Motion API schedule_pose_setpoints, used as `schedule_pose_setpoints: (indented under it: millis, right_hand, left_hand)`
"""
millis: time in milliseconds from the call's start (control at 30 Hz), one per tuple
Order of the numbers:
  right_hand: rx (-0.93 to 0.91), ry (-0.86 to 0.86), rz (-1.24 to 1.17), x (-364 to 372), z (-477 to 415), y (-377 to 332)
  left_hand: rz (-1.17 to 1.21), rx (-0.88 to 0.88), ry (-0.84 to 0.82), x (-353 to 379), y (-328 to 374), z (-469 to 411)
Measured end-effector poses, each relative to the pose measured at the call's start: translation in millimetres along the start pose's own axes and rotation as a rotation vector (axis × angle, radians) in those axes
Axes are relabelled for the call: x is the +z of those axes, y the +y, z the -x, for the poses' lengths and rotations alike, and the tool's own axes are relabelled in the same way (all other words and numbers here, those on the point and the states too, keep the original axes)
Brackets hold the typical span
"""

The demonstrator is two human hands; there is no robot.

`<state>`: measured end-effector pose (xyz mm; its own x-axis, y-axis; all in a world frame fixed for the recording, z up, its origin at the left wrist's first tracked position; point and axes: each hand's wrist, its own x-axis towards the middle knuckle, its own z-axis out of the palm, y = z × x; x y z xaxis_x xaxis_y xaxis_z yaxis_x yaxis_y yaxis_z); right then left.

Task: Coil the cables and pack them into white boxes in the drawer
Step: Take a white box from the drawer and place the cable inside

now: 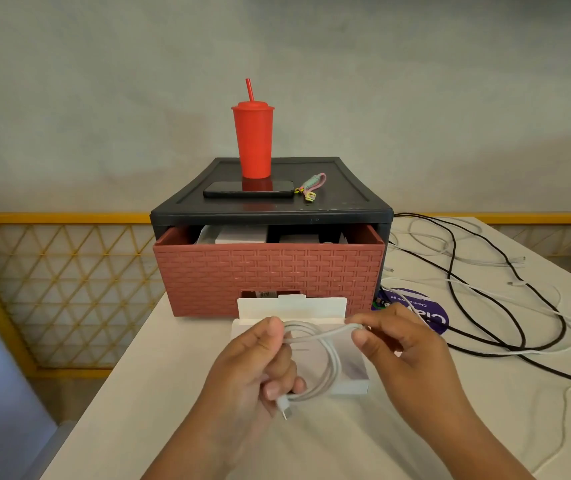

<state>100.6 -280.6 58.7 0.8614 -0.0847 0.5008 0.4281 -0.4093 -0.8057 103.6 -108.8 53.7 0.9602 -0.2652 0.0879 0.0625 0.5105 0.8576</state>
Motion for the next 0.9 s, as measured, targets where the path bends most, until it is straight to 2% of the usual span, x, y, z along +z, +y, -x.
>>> schedule_pose_setpoints:
  millis: [67,133,267,467,567,700,900]
  right_hand:
    - [0.078,-0.02,-0.133,6.5,2.8,-0.4]
    - [0.178,-0.118,-0.288,12.1,6.0,-5.3]
    - [0.387,-0.236,-0.703,17.9,10.6,-16.1]
    - [0.605,-0.395,-0.88,15.8,11.0,-6.9]
    - [0.616,-0.457,-0.834,19.5,13.2,-6.8]
    - [0.501,-0.532,-0.611,24.7,14.9,-18.8]
    - [0.522,-0.448,-0.489,19.2,12.4,-19.1]
  left_hand:
    - [0.027,-0.01,-0.108,-0.5,-3.3,2.3]
    - [0.009,-0.011,-0.115,-2.2,-4.5,1.5]
    - [-0.088,0.016,-0.009,0.0,-6.4,-0.9]
    - [-0.209,0.1,0.135,5.9,-10.3,-2.5]
    - [-0.29,0.135,0.162,3.7,-13.1,-3.0]
    - [-0.305,0.123,0.171,7.6,-13.3,-1.5]
    - [-0.107,0.04,0.133,5.9,-11.2,-4.9]
